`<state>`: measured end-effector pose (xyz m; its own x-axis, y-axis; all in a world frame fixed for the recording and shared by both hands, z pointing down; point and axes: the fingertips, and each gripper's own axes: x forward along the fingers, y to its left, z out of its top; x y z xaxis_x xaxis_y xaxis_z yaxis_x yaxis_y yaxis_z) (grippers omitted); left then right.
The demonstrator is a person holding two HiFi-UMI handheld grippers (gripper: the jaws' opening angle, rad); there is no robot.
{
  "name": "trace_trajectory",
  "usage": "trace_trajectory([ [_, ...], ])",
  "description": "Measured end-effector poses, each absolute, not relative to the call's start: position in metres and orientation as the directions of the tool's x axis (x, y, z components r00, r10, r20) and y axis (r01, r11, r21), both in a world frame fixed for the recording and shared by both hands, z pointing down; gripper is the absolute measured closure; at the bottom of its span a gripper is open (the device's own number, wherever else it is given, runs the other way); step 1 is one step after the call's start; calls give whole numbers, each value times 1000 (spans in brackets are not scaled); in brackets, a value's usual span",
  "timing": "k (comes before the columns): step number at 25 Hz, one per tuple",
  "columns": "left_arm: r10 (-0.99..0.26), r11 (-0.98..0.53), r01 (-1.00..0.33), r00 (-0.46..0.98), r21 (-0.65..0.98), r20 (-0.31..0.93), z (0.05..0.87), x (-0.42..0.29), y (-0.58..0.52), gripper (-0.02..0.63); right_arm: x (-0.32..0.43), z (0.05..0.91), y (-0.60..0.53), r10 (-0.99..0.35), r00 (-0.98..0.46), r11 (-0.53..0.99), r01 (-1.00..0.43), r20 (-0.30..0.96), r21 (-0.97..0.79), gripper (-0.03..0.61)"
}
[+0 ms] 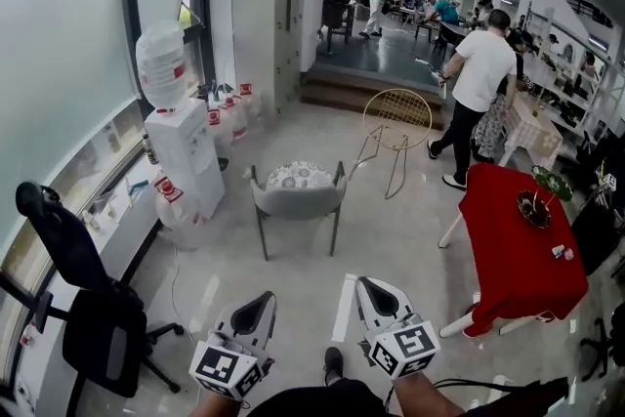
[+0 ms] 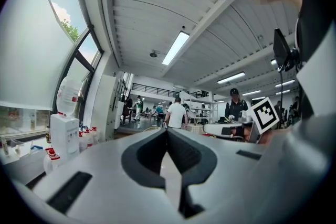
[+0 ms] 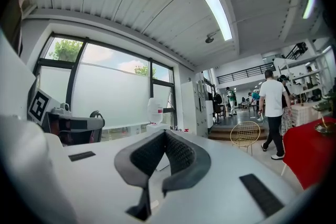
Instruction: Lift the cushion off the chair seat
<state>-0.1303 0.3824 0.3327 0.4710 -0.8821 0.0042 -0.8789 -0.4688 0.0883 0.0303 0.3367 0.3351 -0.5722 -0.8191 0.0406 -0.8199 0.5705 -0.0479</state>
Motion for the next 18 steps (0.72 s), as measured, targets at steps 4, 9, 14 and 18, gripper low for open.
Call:
trace_trajectory([
  [4,-892,-451,-889,452,78,-6,328,-129,350,606,32,331,302,-811,-584,583,-811,26,-54,572],
  [9,-896,-443,-893,444,85,0,324,-122,303,606,37,325,253,-802,-597,595,-802,17,-55,572],
  [14,-898,-438,-895,440,81,9,321,-106,263,606,53,325,210,-797,-603,600,-797,23,-69,572],
  [18,-900,-434,-898,436,79,14,319,-91,233,606,67,328,179,-792,-610,606,-791,30,-83,572],
])
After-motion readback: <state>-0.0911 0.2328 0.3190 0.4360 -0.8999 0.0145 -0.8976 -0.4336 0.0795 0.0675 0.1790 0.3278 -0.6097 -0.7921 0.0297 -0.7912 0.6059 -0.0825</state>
